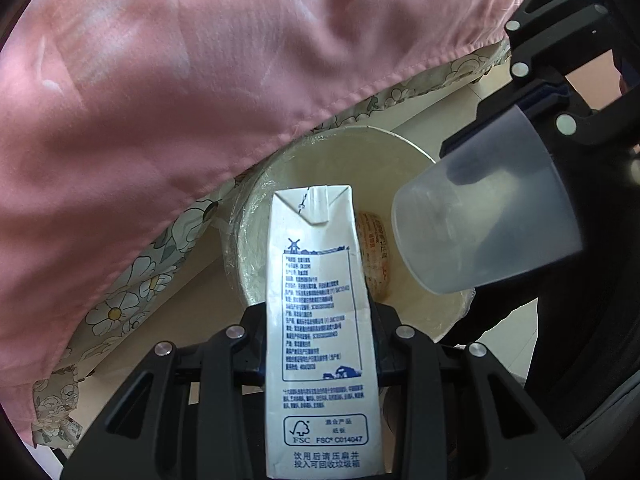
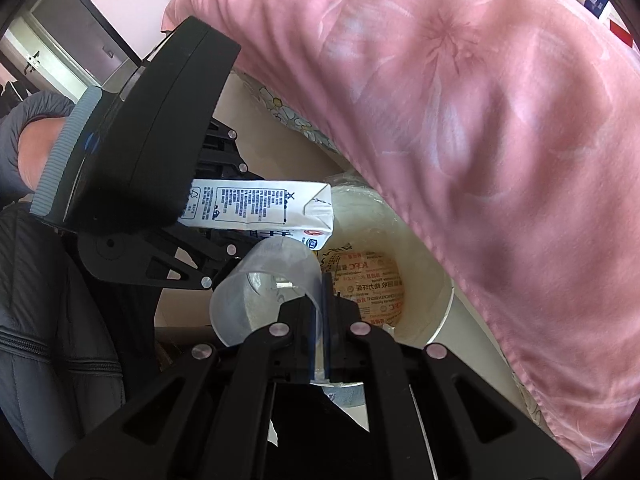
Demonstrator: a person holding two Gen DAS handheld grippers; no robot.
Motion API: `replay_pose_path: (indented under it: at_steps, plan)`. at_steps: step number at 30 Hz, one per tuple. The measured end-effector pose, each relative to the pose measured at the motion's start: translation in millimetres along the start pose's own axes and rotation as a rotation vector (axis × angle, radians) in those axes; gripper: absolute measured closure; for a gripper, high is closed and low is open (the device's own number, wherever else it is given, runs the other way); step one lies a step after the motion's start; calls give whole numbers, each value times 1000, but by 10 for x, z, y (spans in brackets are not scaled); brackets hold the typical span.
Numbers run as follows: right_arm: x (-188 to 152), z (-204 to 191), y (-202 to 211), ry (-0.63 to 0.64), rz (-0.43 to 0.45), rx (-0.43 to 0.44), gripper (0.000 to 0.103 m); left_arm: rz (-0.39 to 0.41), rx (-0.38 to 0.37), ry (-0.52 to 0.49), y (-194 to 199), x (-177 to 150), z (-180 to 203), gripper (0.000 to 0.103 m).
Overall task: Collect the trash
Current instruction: 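Open the left gripper to drop the carton while the right gripper releases the cup into the bin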
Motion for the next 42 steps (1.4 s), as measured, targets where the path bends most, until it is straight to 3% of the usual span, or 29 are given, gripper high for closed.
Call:
replay_pose_path:
  at_steps: [12, 19, 20, 21, 22, 23, 24, 25, 27, 42]
  plan:
    - [-3, 162, -251, -18, -44, 24, 99, -45, -33, 23, -297, 23, -58, 66]
    - [-1, 229, -324, -8, -48, 12, 98, -53, -10, 32, -371, 3, -120, 66]
    - [-5, 234, -337, -3, -51, -2, 93, -58, -11, 32, -386, -14, -112, 66]
    - [-1, 229, -336, -6, -56, 3, 86, -59, -10, 36, -397, -18, -117, 58]
    - [-3, 214, -340, 1, -57, 4, 57, -57, -1, 38, -400, -16, -126, 40]
    - [-3, 194, -341, 22, -47, -24, 17, -51, 12, 36, -406, -19, -135, 32]
    - [10, 189, -340, 35, -33, -43, 12, -41, 15, 33, -399, -9, -135, 22]
    - [17, 173, -334, 34, -27, -28, 12, -37, 10, 34, -390, -1, -131, 15]
    - [23, 168, -321, 29, -24, -36, 12, -40, 9, 38, -381, 9, -124, 10]
    - [-142, 95, -265, 32, -36, -49, 7, -50, 8, 36, -338, -1, -32, 7]
Point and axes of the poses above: each gripper's, at about its wrist camera, not at the fingertips, and y roughly against the way its jaws point, z to its right, x to its top, the point moved 5 cm from there along -y, roughly the way its jaws point, and after that the axes turned 14 degrees about z, right-handed, at the moved point
